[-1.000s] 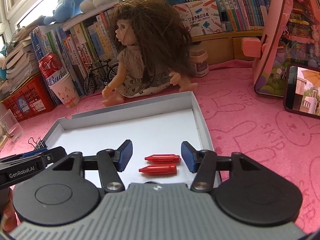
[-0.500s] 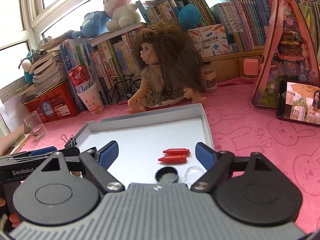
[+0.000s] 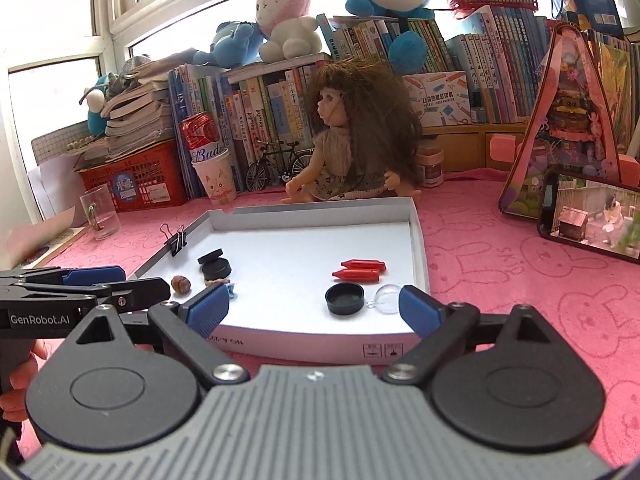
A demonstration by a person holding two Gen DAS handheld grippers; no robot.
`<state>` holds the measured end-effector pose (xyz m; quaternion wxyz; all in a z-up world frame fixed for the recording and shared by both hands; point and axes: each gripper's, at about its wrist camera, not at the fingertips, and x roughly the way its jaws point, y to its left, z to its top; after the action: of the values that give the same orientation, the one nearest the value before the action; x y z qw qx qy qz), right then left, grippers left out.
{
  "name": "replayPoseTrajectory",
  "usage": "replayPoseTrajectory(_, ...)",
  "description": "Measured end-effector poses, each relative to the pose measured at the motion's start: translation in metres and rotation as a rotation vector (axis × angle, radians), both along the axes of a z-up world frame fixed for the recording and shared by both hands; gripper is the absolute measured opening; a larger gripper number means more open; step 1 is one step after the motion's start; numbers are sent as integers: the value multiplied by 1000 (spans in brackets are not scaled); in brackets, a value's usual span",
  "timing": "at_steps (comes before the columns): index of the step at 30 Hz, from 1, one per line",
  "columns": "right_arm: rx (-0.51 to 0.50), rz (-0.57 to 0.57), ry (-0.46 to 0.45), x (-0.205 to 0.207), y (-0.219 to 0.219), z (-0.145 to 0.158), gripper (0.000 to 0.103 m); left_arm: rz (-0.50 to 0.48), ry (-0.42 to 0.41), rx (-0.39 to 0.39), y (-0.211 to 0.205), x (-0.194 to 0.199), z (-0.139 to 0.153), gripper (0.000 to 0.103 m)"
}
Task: Organize rigid objects
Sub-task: 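Withdraw both open tools from the tray toward the remaining items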
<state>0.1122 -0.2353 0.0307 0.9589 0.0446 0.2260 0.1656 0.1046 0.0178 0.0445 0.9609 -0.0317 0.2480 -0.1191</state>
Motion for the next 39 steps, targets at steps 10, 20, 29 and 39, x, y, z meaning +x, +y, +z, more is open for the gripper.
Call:
replayPoseTrajectory(10,-58,8,-37,-34,-6,-10,102,-71,14,12,-10,-39,-8,81)
replayPoseTrajectory(20,-126,13,-65,-59,-8,-22,102,-124,35,35,-14,-66,-19,81)
replayPoseTrajectory(29,-172,48,-41,-75,-8,-39,102,-194,53,58,-18,-82,-28,81)
replayPoseTrajectory(39,-210,62,-28,-82,-7,-49,102,-201,73,107,-28,-82,-41,81)
